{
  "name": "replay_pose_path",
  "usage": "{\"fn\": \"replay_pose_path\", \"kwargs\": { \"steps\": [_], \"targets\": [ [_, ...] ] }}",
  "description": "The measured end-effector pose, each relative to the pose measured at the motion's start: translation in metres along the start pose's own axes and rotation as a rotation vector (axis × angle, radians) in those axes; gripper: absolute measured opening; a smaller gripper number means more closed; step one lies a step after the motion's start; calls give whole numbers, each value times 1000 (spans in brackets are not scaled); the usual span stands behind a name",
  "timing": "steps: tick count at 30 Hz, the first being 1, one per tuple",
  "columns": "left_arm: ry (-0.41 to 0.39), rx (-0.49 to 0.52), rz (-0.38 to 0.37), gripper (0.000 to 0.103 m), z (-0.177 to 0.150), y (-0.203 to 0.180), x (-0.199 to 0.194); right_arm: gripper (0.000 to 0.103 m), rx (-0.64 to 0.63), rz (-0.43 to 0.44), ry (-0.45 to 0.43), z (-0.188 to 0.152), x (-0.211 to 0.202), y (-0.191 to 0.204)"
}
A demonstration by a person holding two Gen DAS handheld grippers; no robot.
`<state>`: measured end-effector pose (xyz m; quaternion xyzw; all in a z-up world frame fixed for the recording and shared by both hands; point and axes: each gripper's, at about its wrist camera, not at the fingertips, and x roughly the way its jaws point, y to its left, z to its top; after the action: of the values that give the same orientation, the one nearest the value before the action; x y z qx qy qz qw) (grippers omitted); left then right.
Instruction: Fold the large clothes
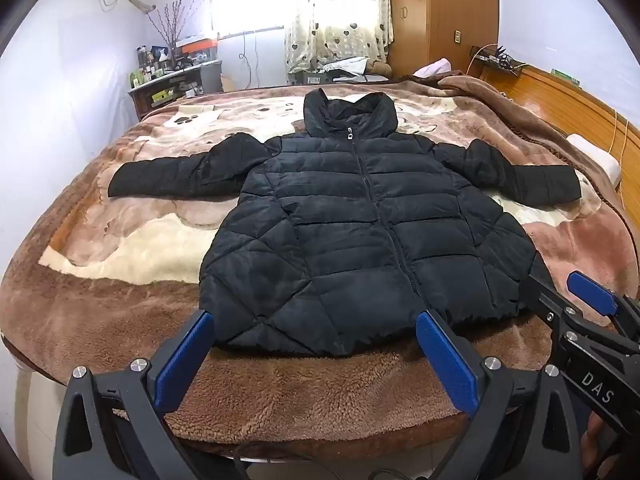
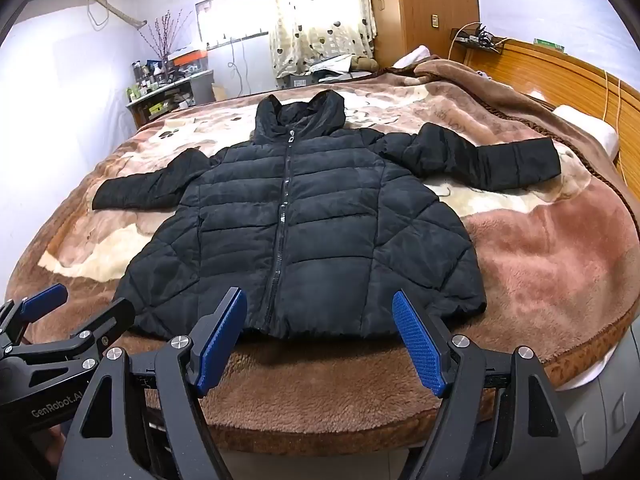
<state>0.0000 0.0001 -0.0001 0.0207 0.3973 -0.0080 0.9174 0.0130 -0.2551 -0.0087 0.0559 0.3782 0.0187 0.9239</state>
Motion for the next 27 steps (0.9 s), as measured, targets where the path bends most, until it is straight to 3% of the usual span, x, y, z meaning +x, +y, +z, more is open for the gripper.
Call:
{"fn": "replay_pose_path", "kwargs": {
  "steps": [4,11,15,22,27],
  "targets": [
    [3,2,4,102,0,-1,0,75,1,-4,-1,-1,-1,-1],
    [56,-79,-71,102,-4,12,15,75,-6,-9,7,-7,5,-5],
    [59,-70,23,102,-4,15,17,75,-7,-6,11,-6,7,-7],
    [16,-47,-36,102,1,12,11,75,-10,-16,3,-3,3,0],
    [6,-34,-23,102,4,9,9,75,-11,-19,-3,-2,3,0]
  ]
}}
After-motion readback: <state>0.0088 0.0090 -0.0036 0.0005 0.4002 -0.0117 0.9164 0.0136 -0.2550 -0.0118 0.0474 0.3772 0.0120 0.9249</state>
